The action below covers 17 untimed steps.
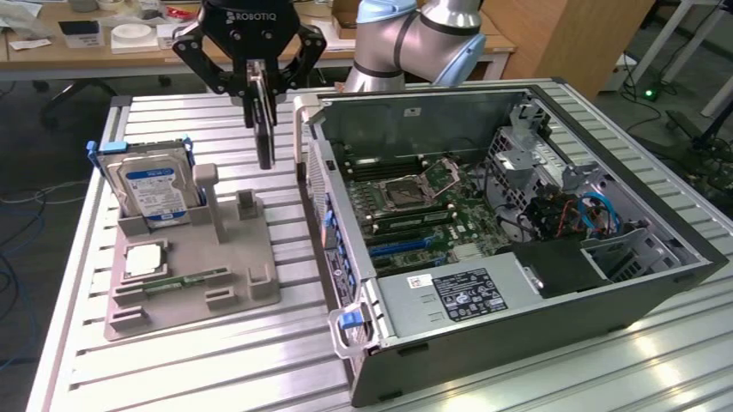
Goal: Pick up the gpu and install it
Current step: 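Pick up the gpu and move the gpu toward the slot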
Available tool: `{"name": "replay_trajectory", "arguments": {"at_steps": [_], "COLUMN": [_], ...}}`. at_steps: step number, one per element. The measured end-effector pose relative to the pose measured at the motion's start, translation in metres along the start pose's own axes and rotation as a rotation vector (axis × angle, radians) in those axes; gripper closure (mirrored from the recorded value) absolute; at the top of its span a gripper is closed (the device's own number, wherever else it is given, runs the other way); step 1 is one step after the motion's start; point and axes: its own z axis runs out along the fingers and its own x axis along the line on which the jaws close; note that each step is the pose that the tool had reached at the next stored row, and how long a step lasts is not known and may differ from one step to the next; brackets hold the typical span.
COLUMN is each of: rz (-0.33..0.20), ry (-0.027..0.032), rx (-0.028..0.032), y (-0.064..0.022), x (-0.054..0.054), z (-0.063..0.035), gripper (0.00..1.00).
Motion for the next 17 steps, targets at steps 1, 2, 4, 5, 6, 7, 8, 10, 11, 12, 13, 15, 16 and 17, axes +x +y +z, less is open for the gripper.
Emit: {"name": "replay_trajectory", "arguments": {"at_steps": [1,2,4,5,6,7,8,10,11,12,13,15,16,17], "rz": [0.000,0.000,0.000,0.000,0.000,0.000,0.000,0.000,0.000,0.000,0.000,0.000,0.000,0.000], "ry": [0.0000,0.0001,0.0000,0.0001,0.0001,0.0000,0.0000,0.0001,0.0000,0.0000,0.0001,0.0000,0.0000,0.0001], "rx": [0.0000,0.0000,-0.0001,0.0000,0.0000,0.0000,0.0000,0.0000,0.0000,0.0000,0.0000,-0.0001,0.0000,0.0001], "y": [0.0000,0.0000,0.0000,0.0000,0.0000,0.0000,0.0000,0.0000,0.0000,0.0000,0.0000,0.0000,0.0000,0.0000], "x": [-0.0005,-0.0010,-0.0017,-0.0022,-0.0026,-0.0030,-0.0034,-0.0041,-0.0045,-0.0049,-0.0053,-0.0061,-0.0066,-0.0070], "z": [0.0000,0.0000,0.0000,0.0000,0.0000,0.0000,0.0000,0.0000,0.0000,0.0000,-0.0001,0.0000,0.0000,-0.0001], "gripper": [0.72,0.72,0.72,0.72,0.72,0.72,0.72,0.72,0.72,0.72,0.72,0.72,0.72,0.72]}}
